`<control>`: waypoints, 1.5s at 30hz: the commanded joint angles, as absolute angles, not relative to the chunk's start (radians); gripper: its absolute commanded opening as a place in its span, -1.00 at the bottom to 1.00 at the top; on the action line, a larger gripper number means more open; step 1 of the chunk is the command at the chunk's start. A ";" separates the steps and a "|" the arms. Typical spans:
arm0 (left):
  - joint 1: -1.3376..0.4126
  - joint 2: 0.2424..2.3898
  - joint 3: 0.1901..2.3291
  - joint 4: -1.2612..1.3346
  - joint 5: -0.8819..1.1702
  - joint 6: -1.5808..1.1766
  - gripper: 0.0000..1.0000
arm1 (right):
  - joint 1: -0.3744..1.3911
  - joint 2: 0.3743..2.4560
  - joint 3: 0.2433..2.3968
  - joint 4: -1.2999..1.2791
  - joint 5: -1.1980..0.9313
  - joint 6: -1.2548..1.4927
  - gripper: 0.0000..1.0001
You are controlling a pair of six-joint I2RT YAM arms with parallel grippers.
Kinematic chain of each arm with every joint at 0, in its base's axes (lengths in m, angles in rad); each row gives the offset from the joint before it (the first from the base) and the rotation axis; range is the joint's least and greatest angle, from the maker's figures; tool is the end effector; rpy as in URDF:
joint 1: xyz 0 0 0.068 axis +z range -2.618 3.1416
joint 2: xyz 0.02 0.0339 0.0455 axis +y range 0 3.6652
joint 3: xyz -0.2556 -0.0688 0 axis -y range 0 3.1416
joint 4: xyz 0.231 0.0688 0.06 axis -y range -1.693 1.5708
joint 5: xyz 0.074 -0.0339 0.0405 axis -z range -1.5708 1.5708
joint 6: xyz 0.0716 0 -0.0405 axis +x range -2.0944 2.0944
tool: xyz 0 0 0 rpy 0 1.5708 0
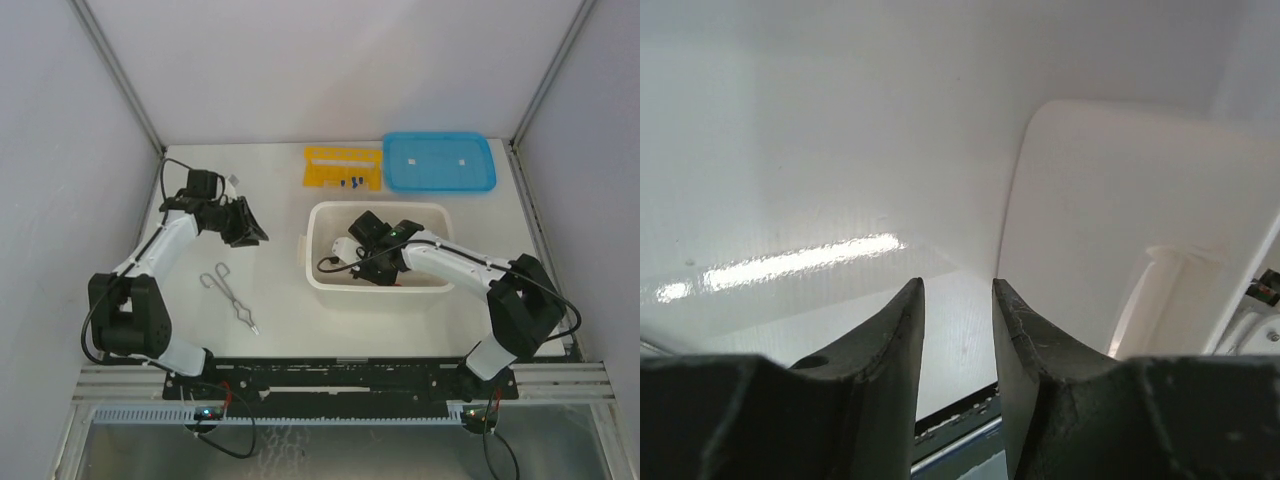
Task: Organize the chemistry lab equipment
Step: Place the chemistry item in the storage box.
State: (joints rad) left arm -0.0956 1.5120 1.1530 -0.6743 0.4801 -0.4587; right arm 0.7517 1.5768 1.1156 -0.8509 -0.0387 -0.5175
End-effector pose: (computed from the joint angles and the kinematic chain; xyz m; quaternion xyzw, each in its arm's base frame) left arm 0.3082 -0.0628 0.2256 -0.1070 0.9325 -0.2910 0.1853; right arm 0.2117 0.2017 0.1793 -0.5898 0.7970 0.0341 0.1258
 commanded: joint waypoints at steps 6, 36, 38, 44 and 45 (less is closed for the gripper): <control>-0.072 1.422 1.063 -0.713 0.435 -0.417 -0.24 | 0.732 1.621 1.115 -0.818 -0.076 -0.531 -1.00; -0.047 1.405 1.013 -0.747 0.372 -0.407 -0.18 | 0.696 1.720 1.126 -0.788 -0.064 -0.483 -0.73; -0.043 1.403 1.009 -0.758 0.355 -0.407 -0.17 | 0.696 1.720 1.126 -0.787 -0.060 -0.481 -0.73; -0.025 1.379 0.984 -0.791 0.294 -0.416 -0.15 | 0.693 1.694 1.128 -0.771 0.000 -0.456 -0.69; -0.019 1.371 0.975 -0.791 0.283 -0.419 -0.14 | 0.689 1.682 1.133 -0.771 0.017 -0.447 -0.67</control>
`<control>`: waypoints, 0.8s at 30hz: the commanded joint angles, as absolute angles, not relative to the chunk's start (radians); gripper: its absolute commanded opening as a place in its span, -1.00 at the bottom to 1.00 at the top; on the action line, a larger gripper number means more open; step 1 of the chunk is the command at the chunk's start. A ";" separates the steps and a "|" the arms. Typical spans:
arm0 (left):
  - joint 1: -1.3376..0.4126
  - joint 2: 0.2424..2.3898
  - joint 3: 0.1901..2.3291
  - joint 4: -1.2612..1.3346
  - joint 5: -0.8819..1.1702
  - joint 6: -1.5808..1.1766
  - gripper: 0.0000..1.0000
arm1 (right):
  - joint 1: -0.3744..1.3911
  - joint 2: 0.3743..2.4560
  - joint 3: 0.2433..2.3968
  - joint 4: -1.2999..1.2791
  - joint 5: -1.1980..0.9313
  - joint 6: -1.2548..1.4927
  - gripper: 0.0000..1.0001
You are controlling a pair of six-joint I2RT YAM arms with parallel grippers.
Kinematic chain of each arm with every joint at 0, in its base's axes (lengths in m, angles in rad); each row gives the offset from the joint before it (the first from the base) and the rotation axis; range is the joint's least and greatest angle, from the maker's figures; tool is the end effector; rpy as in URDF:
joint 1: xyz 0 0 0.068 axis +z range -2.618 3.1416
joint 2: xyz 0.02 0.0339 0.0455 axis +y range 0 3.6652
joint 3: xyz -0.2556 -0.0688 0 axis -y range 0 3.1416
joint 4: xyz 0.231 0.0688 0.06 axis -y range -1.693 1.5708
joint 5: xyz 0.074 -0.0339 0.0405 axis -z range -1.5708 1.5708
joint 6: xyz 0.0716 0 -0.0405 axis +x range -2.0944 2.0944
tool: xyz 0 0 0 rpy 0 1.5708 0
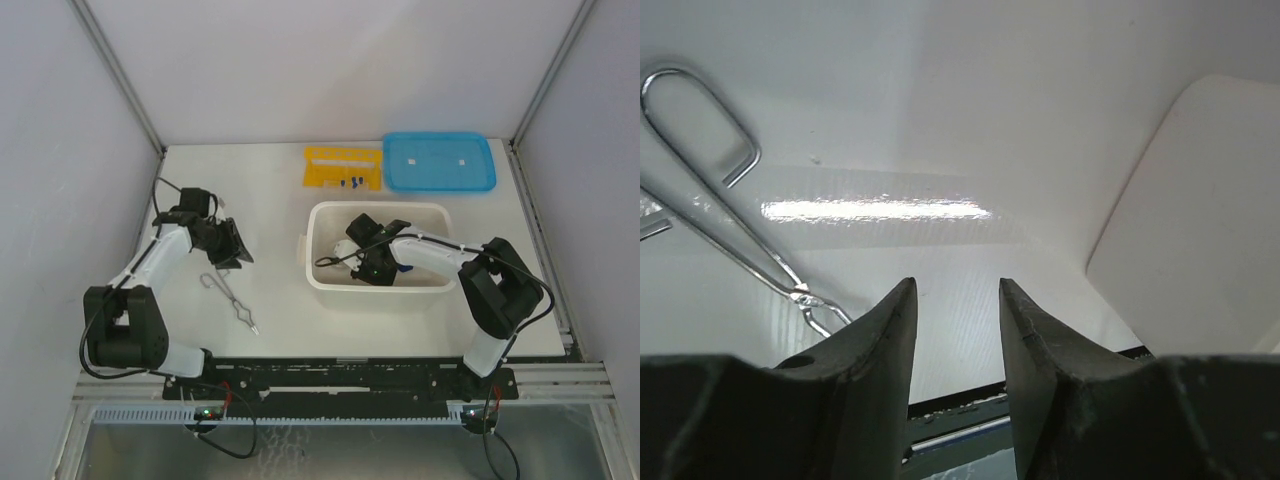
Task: Organize the chemistry lab equipment
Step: Place the chemistry item in the storage box, then move the chemistry item to the center of the board.
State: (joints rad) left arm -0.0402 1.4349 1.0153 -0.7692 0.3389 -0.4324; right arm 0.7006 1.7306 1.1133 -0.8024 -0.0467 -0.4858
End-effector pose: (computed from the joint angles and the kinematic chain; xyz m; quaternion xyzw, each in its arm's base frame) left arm 0.2724 -0.0348 0.1961 -0.1572 0.9554 -0.2048 0.1432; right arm 0.2315 0.1996 0.1372 -0.5587 0.8256 0.0312 0.0725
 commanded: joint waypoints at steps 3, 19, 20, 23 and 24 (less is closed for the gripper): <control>0.001 1.350 0.948 -0.793 0.266 -0.431 -0.13 | 0.654 1.629 1.173 -0.781 0.040 -0.409 -0.63; 0.087 1.415 0.842 -0.816 0.218 -0.458 -0.14 | 0.483 1.258 1.331 -0.525 -0.023 -0.237 -0.49; 0.094 1.427 0.837 -0.821 0.213 -0.462 -0.13 | 0.488 1.254 1.330 -0.506 -0.011 -0.230 -0.49; 0.122 1.455 0.819 -0.821 0.200 -0.484 -0.13 | 0.501 1.246 1.324 -0.456 0.024 -0.230 -0.49; 0.134 1.462 0.813 -0.816 0.197 -0.494 -0.13 | 0.507 1.243 1.318 -0.445 0.031 -0.237 -0.49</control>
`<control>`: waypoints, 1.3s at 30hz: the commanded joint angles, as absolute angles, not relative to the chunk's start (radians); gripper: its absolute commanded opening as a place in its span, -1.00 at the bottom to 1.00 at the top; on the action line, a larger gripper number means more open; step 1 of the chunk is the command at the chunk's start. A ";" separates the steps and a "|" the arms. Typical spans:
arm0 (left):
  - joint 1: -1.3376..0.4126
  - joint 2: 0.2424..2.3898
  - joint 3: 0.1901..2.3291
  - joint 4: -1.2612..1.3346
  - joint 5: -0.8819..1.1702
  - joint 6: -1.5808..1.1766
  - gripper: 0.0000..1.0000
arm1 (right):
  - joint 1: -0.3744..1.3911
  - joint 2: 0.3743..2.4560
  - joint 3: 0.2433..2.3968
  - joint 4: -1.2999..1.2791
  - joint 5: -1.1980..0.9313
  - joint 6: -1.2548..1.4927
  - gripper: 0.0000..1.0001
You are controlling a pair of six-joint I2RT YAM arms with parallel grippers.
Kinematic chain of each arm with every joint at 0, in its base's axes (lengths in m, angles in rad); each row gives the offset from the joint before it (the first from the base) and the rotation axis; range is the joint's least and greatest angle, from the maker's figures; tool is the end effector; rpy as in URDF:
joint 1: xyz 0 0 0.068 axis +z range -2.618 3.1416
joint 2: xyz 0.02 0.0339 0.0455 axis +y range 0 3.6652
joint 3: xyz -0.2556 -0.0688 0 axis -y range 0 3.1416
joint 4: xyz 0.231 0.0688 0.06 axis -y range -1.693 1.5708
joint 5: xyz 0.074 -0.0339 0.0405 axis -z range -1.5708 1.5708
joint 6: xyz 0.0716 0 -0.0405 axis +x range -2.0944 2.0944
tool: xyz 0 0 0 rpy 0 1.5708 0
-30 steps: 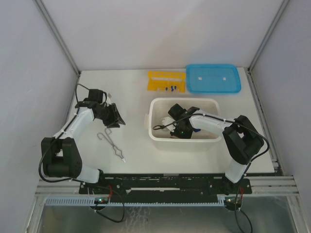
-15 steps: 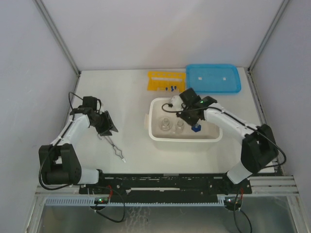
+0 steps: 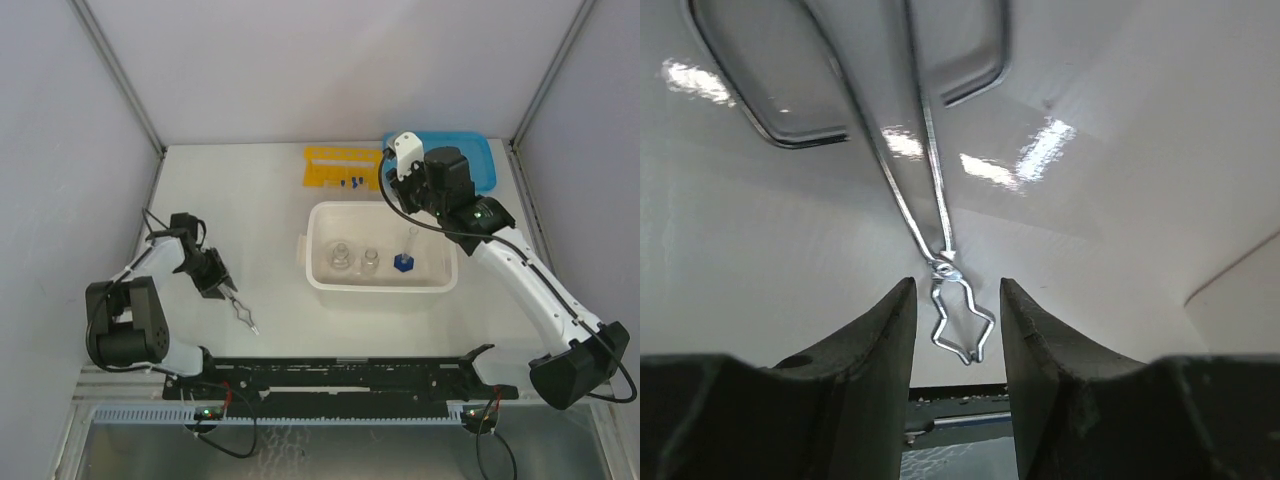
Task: Organize the chemistry lab equipment
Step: Move the chemistry item to the center of the board.
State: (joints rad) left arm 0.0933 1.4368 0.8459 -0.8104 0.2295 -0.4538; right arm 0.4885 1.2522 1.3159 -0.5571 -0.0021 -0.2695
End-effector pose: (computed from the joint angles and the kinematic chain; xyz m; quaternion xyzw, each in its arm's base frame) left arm 0.2358 0.0057 0.1463 -0.2581 0.9557 -0.1273 0.0623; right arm 0.2603 0.1385 0.3619 -0.3181 0.7973 0.0570 0.5098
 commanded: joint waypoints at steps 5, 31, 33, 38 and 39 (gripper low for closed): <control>0.164 1.509 0.815 -0.804 0.190 -0.524 -0.15 | 0.511 1.226 1.294 -0.416 0.063 -0.266 -0.50; 0.165 1.575 0.788 -0.629 0.281 -0.679 -0.37 | 0.482 1.193 1.235 -0.410 0.029 -0.285 -0.51; 0.164 1.574 0.795 -0.603 0.293 -0.711 -0.43 | 0.483 1.195 1.235 -0.415 0.022 -0.286 -0.52; 0.156 1.578 0.822 -0.573 0.339 -0.757 -0.52 | 0.484 1.190 1.235 -0.408 -0.007 -0.281 -0.51; 0.153 1.566 0.828 -0.573 0.342 -0.764 -0.49 | 0.485 1.186 1.235 -0.398 -0.029 -0.279 -0.50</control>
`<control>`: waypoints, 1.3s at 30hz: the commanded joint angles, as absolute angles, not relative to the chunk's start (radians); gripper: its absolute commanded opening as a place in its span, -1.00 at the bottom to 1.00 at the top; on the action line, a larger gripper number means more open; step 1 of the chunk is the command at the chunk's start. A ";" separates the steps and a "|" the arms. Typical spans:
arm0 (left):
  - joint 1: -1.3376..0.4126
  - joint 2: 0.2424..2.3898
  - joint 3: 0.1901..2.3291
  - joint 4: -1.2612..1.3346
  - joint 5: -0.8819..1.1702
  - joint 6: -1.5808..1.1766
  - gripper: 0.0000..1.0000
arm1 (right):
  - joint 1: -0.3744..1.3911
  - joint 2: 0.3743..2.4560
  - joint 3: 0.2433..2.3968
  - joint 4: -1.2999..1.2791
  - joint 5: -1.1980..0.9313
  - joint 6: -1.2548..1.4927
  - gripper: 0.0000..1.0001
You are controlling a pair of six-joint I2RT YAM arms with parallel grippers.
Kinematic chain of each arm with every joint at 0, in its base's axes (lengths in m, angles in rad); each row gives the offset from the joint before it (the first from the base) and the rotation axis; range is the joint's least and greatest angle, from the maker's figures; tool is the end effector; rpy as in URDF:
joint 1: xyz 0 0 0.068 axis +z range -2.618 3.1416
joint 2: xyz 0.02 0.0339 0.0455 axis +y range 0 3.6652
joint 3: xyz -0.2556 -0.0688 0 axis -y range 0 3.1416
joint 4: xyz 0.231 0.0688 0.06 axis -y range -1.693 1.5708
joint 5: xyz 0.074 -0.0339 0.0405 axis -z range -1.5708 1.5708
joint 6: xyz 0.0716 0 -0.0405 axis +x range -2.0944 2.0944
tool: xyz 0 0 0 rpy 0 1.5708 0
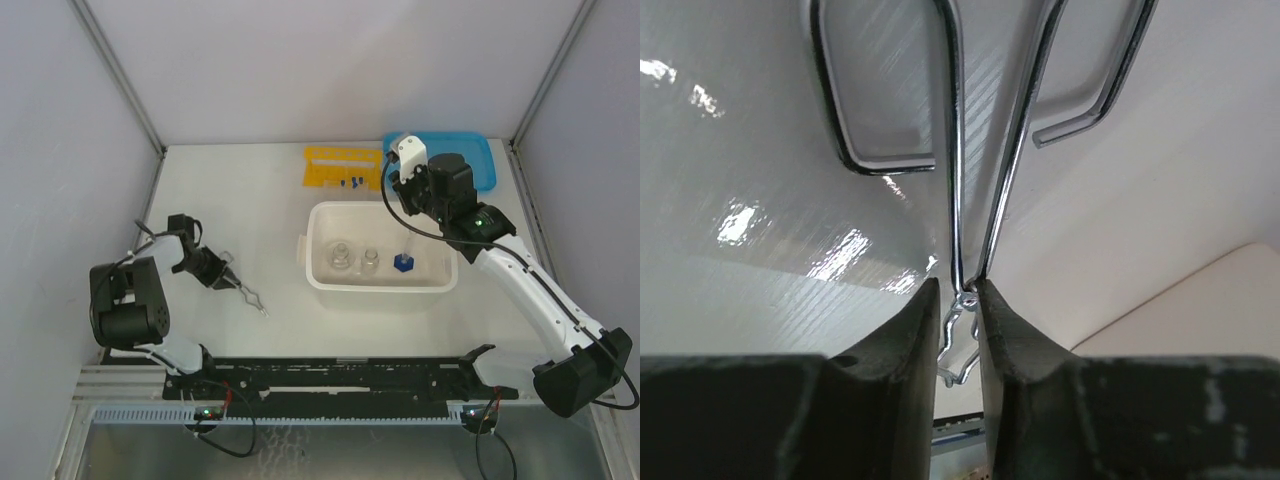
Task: Organize the chemistry lab equipment
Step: Move the chemistry item to the center of the board, then pick up the chemistry item at the center of the board.
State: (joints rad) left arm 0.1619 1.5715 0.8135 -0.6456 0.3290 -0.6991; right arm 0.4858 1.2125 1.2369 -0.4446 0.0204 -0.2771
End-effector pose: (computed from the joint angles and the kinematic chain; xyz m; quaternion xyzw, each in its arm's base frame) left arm 0.2532 0.0179 0.1141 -0.3978 0.8991 -0.1792 0.0361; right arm 0.2596 0.1354 0.3591 -0.3072 0.7808 0.0482 0.5420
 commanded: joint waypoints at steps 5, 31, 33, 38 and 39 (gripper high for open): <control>0.134 1.427 0.846 -0.577 0.362 -0.803 -0.08 | 0.492 1.205 1.332 -0.419 -0.155 -0.204 -0.40; 0.545 1.150 0.785 -0.504 0.478 -0.804 0.38 | 0.963 1.992 2.265 -0.752 -0.259 -0.063 -0.32; 0.557 1.164 0.810 -0.531 0.432 -0.780 0.27 | 0.989 2.056 2.315 -0.770 -0.248 -0.040 -0.29; 0.575 1.176 0.854 -0.584 0.394 -0.727 0.27 | 1.027 2.209 2.377 -0.774 -0.246 0.027 -0.27; 0.576 1.175 0.861 -0.599 0.392 -0.715 0.27 | 1.030 2.240 2.391 -0.775 -0.247 0.041 -0.27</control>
State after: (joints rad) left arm 0.5587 1.1790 0.7811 -0.5533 0.4217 -0.7918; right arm 1.0100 2.1403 2.3329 -0.7692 -0.2455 -0.0418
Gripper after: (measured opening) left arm 0.634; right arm 0.364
